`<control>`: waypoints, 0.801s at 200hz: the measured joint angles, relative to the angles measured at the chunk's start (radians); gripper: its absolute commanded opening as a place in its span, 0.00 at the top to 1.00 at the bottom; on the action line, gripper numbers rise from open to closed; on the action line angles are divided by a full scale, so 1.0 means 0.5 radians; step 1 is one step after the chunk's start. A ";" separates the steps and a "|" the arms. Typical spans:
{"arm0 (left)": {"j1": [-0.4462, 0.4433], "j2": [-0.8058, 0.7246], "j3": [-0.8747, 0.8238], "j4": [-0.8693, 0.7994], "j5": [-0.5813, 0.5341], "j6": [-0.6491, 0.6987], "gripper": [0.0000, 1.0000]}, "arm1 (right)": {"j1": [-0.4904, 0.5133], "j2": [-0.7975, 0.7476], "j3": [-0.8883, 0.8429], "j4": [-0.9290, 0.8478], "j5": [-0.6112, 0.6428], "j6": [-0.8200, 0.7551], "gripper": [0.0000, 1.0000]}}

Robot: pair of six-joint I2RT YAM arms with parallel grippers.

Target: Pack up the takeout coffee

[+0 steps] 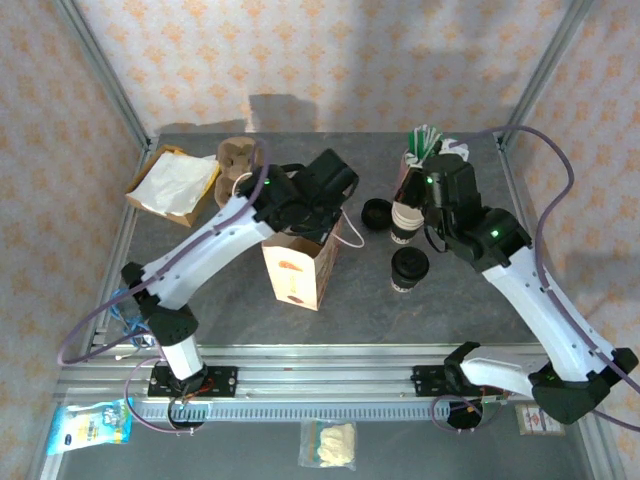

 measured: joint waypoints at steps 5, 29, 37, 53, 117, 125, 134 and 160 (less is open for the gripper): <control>0.001 0.028 0.000 -0.013 0.000 -0.024 1.00 | 0.000 -0.016 0.000 0.009 0.011 -0.011 1.00; 0.001 0.081 -0.002 -0.046 -0.008 -0.131 1.00 | -0.001 -0.070 0.000 0.034 0.047 -0.055 1.00; 0.001 0.079 -0.005 -0.053 -0.016 -0.165 1.00 | -0.002 -0.082 0.000 0.037 0.057 -0.070 1.00; 0.007 0.048 -0.037 -0.060 -0.044 -0.213 1.00 | -0.005 -0.086 0.000 0.045 0.063 -0.098 1.00; 0.067 0.005 -0.079 -0.089 -0.188 -0.266 1.00 | -0.005 -0.082 -0.008 0.057 0.050 -0.123 1.00; 0.067 -0.004 -0.079 -0.089 -0.216 -0.266 1.00 | -0.005 -0.082 -0.014 0.062 0.040 -0.123 1.00; 0.067 -0.015 -0.079 -0.089 -0.233 -0.265 1.00 | -0.005 -0.076 -0.021 0.066 0.026 -0.123 1.00; 0.067 -0.091 -0.079 -0.089 -0.278 -0.266 1.00 | -0.005 -0.043 -0.032 0.069 -0.021 -0.128 1.00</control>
